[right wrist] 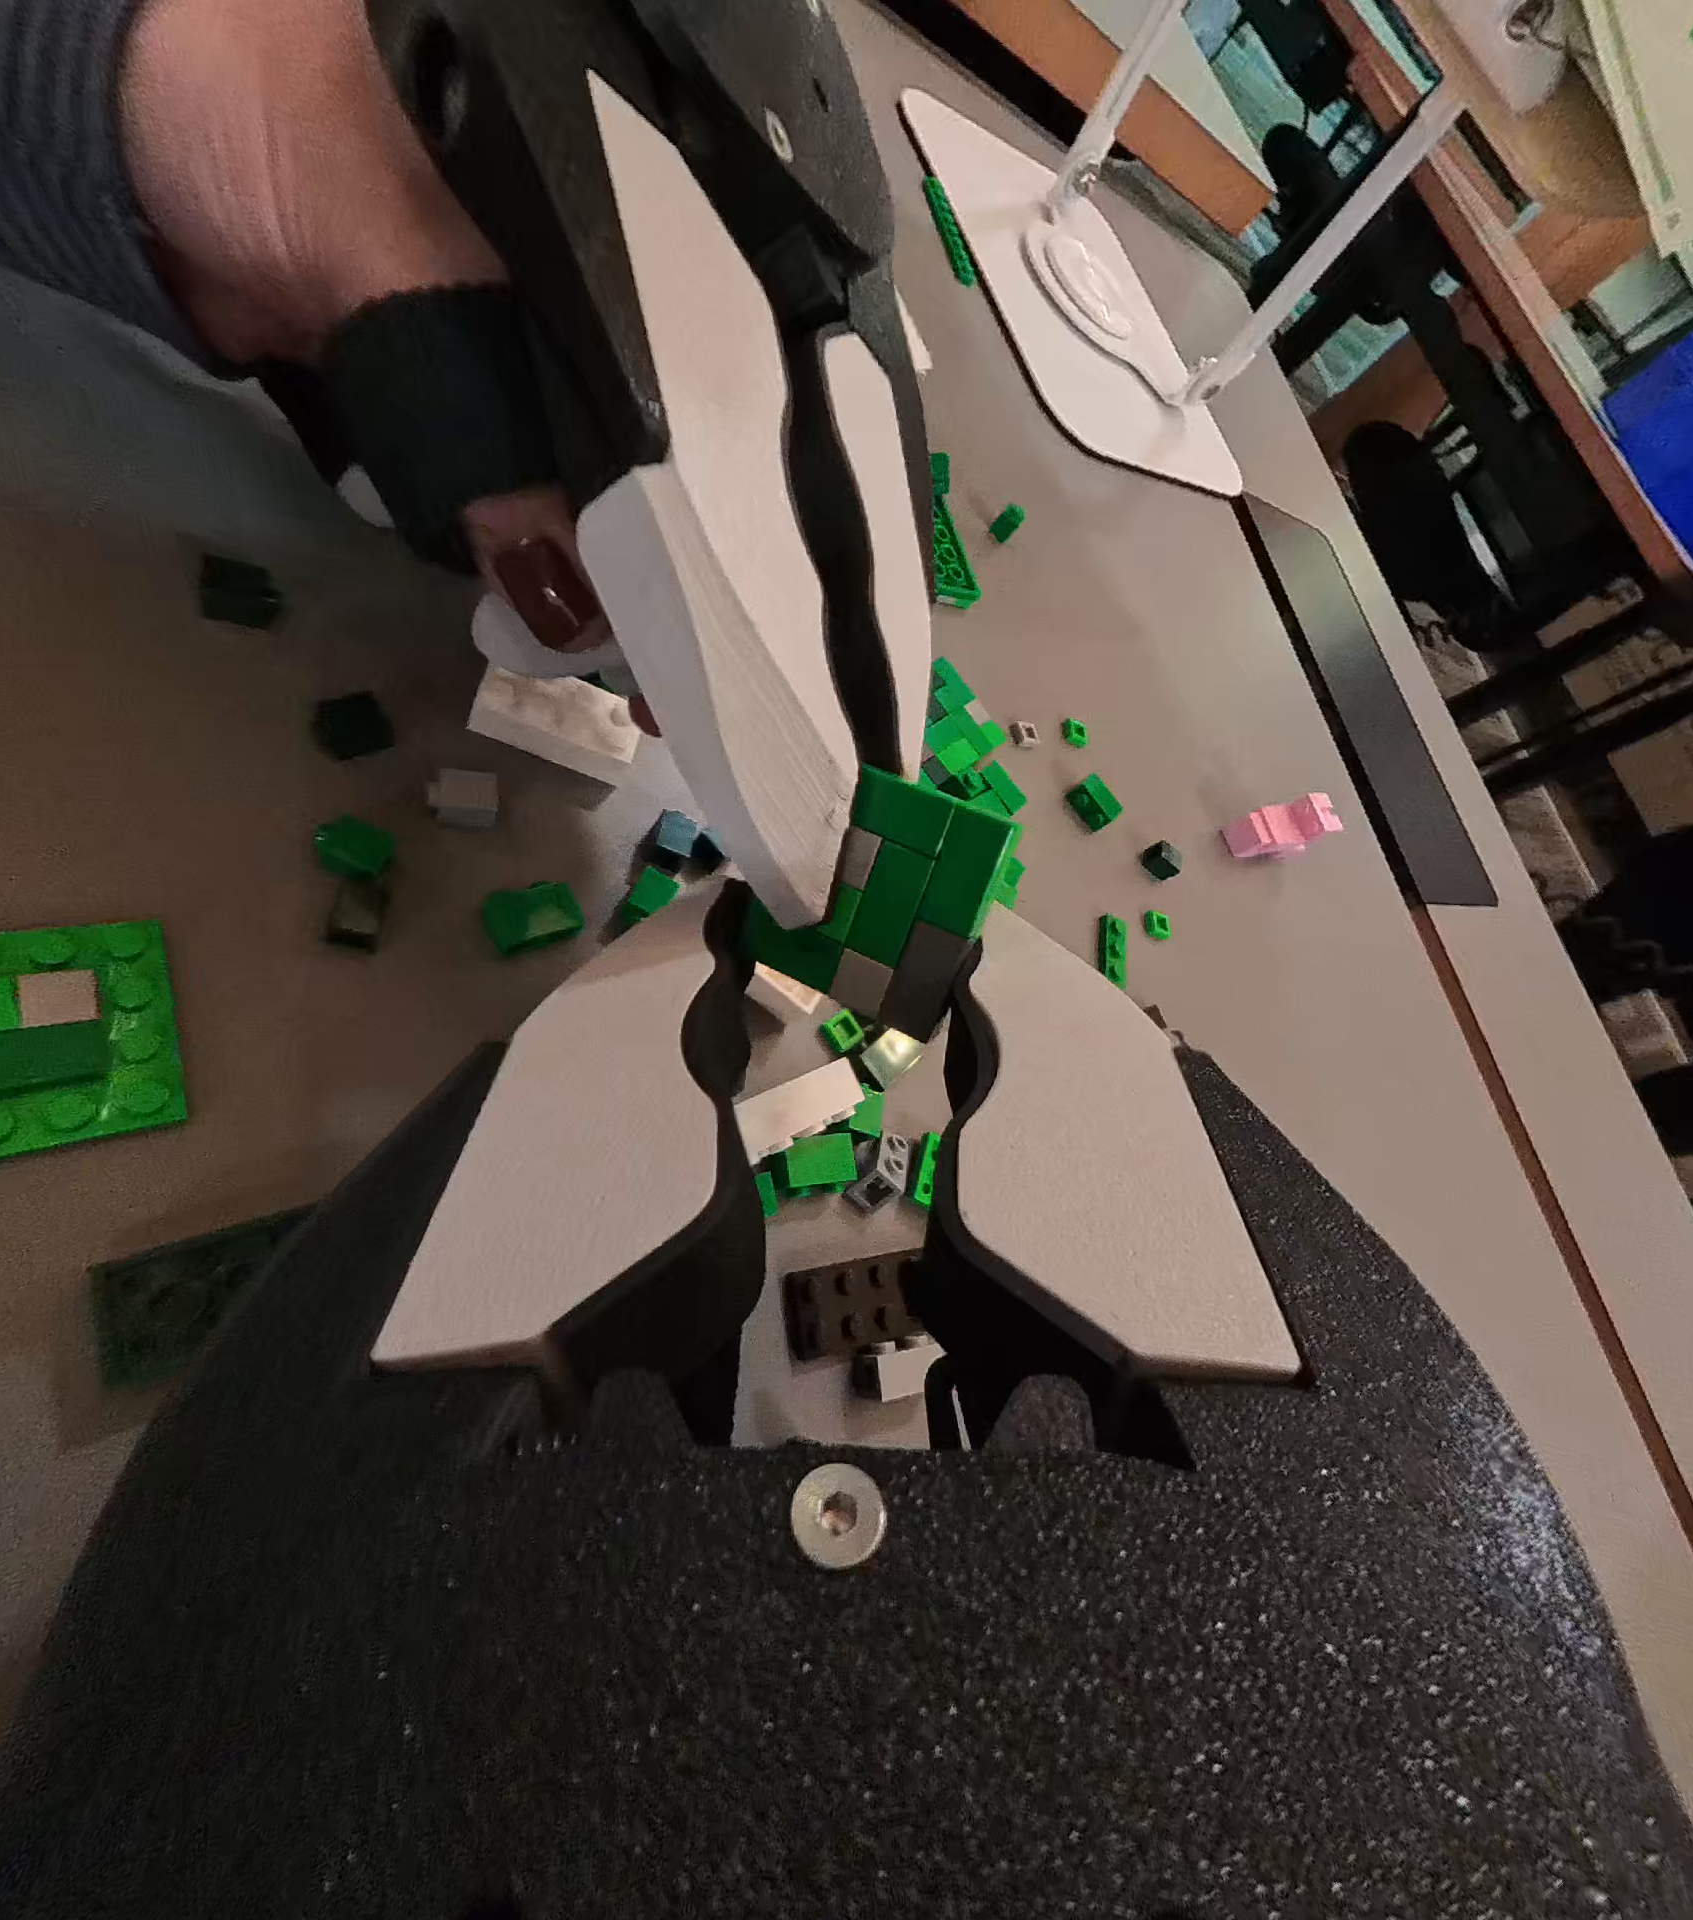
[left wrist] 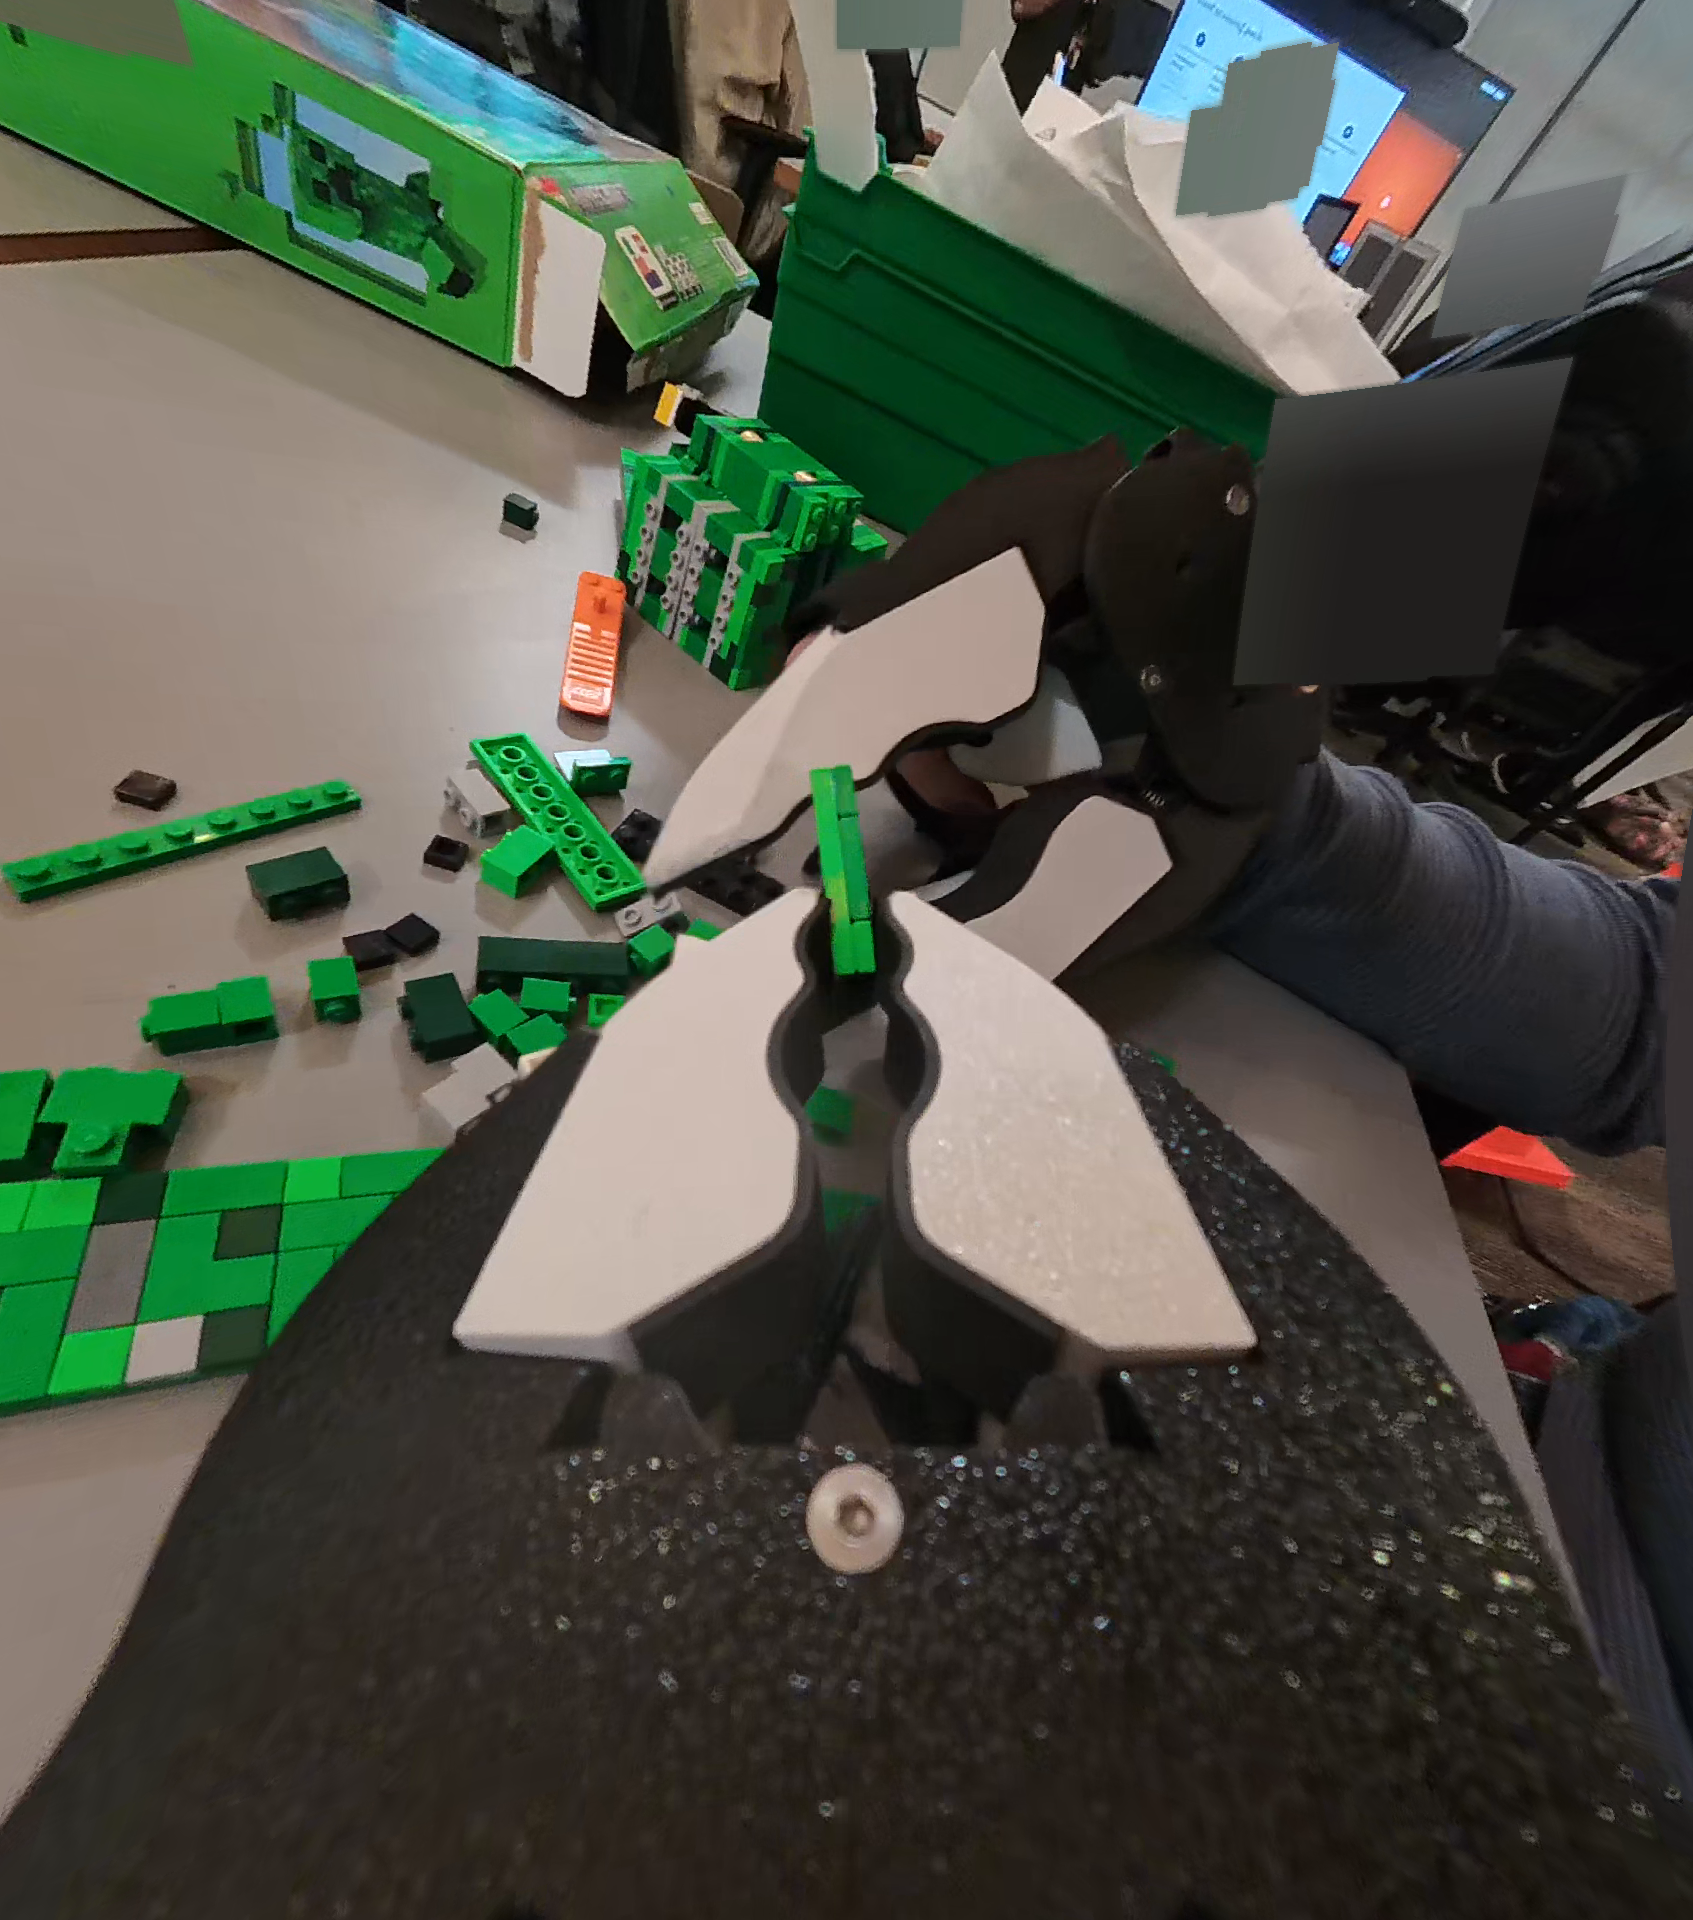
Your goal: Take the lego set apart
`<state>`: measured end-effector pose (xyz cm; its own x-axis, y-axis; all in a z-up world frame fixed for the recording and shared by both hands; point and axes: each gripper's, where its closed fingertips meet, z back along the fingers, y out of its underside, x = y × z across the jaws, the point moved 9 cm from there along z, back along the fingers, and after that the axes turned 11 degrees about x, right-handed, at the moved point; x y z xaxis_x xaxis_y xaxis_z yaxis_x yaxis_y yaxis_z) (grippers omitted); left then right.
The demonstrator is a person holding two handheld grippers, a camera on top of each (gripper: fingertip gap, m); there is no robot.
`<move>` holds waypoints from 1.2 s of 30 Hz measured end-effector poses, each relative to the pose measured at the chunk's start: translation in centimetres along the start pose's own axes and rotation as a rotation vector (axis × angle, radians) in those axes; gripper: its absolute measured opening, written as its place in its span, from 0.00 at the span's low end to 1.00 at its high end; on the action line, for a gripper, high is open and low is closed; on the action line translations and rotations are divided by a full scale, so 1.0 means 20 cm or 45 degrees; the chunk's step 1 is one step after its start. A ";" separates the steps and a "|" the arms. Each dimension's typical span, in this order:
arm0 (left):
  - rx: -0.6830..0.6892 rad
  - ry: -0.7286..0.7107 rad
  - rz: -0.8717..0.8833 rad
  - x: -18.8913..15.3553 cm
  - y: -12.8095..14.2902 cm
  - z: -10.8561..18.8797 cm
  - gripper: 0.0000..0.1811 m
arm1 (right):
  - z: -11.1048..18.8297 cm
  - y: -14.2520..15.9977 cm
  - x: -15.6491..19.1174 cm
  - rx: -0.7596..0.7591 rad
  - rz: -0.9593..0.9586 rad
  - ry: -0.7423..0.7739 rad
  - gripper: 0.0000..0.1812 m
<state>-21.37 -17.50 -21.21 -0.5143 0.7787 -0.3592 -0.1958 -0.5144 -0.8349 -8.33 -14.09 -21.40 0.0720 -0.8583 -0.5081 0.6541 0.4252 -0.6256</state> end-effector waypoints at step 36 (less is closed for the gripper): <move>0.074 0.069 0.291 0.07 0.04 0.02 0.04 | -0.07 -0.08 0.07 0.314 0.221 0.321 0.20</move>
<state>-22.58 -16.98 -22.14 -0.5054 0.6571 -0.5593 -0.1281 -0.6981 -0.7044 -10.33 -15.50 -21.87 0.0301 -0.6691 -0.7426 0.8118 0.4497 -0.3723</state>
